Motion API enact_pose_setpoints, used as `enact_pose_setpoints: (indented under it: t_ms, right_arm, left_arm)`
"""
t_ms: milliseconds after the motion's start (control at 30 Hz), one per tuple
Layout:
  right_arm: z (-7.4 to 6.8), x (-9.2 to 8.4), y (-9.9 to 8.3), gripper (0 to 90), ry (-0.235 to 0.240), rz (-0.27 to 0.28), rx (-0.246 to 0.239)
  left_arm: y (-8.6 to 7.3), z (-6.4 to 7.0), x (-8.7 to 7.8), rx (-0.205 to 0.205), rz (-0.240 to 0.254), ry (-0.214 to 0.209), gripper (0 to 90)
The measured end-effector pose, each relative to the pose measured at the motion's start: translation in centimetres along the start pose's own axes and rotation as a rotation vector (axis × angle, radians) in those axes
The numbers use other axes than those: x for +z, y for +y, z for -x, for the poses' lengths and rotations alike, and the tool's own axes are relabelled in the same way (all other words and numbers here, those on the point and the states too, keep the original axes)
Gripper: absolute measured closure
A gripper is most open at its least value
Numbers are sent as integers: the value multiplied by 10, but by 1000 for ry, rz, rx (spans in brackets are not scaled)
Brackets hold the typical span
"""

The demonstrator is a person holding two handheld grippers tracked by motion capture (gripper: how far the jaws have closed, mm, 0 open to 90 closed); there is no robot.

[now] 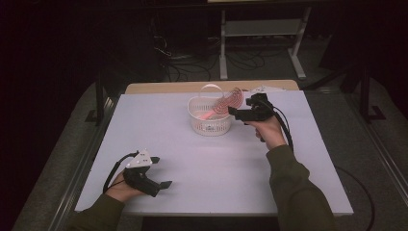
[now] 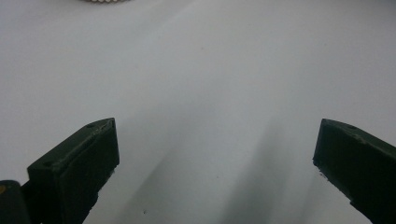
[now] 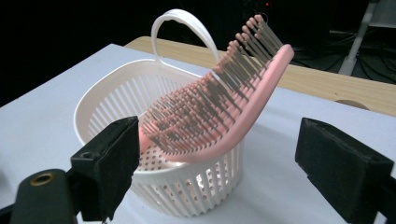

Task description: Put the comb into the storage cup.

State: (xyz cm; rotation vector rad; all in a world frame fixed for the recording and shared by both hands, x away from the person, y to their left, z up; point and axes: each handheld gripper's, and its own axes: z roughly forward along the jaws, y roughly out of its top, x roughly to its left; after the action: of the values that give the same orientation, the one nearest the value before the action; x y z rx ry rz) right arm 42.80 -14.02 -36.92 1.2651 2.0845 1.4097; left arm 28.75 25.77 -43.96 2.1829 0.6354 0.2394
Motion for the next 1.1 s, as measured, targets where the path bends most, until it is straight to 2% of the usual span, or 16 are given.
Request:
enact_pose_setpoints:
  t_ms: [433,567,800,1100]
  right_arm:
    - [-7,-13,-8,104,17,2,-43]
    - [-12,-14,-13,76,14,-21,-77]
    - [-15,-17,-21,30,16,-45,-90]
    - [-19,-21,-34,20,13,-64,-107]
  left_arm:
    - [0,0,-1,-6,4,5,1]
    - [0,-1,-1,-13,6,8,1]
    - [0,-1,-1,-15,7,10,1]
    - [0,-1,-1,-14,5,13,1]
